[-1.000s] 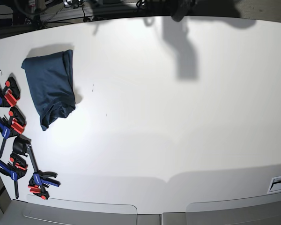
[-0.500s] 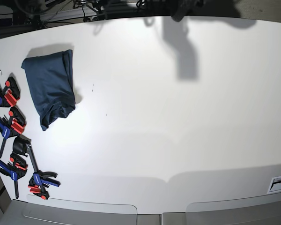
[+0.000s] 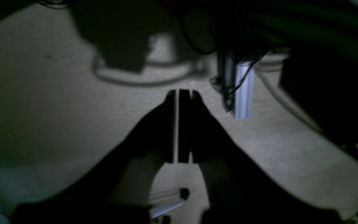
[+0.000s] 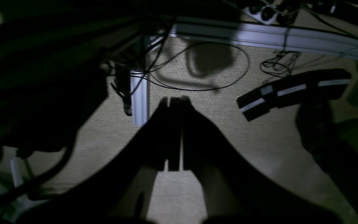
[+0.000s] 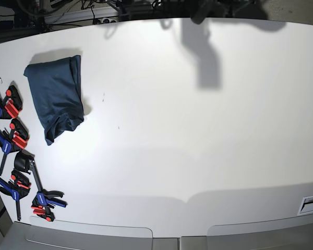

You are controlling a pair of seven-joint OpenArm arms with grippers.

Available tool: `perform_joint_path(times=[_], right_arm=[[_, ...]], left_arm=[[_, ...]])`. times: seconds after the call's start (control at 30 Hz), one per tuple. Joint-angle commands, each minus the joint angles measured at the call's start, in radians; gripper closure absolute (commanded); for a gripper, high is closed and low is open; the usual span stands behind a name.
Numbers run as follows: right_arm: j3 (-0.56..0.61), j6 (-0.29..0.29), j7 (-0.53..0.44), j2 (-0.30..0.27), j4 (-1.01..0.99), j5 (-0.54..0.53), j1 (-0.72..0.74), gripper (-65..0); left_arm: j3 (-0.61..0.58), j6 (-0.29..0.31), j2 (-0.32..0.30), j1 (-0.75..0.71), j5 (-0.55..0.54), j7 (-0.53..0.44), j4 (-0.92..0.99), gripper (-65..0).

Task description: Fold the T-shirt properly

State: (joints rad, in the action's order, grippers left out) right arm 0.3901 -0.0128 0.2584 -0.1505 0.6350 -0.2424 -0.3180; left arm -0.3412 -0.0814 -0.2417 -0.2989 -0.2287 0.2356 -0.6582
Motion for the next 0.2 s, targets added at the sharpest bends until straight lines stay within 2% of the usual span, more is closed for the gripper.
perform_joint_path(times=[0.0, 0.17], right_arm=[[-0.002, 0.006, -0.004, -0.001, 0.003, -0.004, 0.000, 0.0], [-0.004, 0.020, 0.000, 0.004, 0.003, -0.078, 0.010, 0.0]], left_arm=[[0.000, -0.004, -0.005, -0.005, -0.012, -0.003, -0.004, -0.4], [0.000, 0.003, -0.005, 0.003, -0.016, -0.025, -0.004, -0.4]])
